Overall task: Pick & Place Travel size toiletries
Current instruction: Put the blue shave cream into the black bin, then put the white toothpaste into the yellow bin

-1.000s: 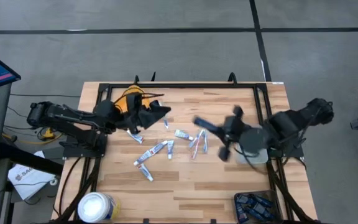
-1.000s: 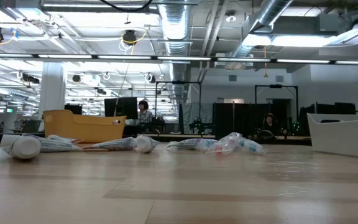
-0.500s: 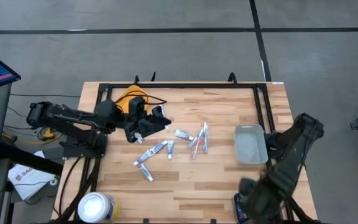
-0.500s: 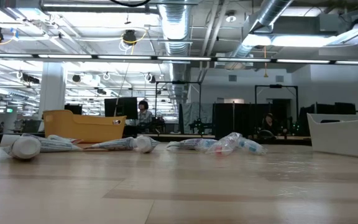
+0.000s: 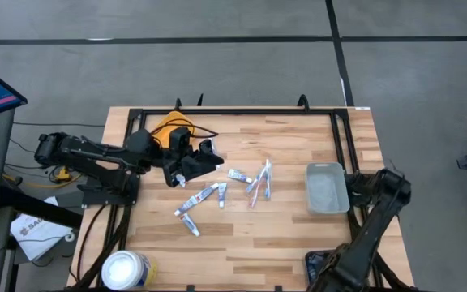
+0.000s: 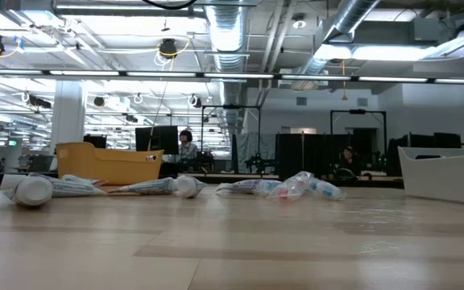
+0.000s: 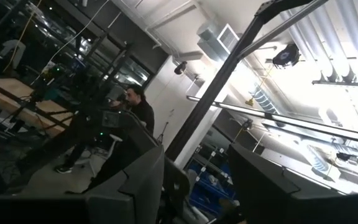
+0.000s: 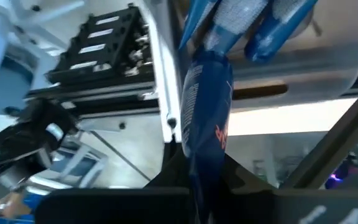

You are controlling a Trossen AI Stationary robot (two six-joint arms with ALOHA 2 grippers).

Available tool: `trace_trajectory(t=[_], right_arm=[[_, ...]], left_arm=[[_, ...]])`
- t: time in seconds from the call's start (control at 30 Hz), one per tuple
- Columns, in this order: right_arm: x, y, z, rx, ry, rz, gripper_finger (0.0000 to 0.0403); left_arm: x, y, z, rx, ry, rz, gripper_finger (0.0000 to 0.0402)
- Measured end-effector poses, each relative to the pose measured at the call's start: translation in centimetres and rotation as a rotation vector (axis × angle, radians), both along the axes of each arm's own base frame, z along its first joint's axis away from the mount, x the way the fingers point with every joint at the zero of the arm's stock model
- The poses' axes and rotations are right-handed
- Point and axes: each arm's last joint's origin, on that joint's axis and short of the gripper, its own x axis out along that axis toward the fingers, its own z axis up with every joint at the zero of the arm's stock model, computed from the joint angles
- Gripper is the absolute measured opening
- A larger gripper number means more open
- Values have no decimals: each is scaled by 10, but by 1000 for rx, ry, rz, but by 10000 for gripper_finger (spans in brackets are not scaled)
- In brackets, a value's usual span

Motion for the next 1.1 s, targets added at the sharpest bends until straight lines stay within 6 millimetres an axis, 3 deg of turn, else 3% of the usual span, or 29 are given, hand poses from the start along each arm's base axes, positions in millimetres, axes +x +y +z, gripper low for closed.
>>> trace_trajectory(t=[0.3, 0.6, 0.8, 1.1], right_arm=[[0, 7, -32, -40, 151, 113, 8], [1, 7, -31, 2, 130, 144, 32], [5, 9, -32, 45, 99, 161, 78], [21, -4, -29, 6, 21, 127, 178]], left_arm=[[0, 0, 0, 0, 1, 0, 175], [0, -1, 0, 9, 3, -21, 175], [0, -1, 0, 15, 3, -33, 178], [0, -1, -3, 58, 41, -108, 177]])
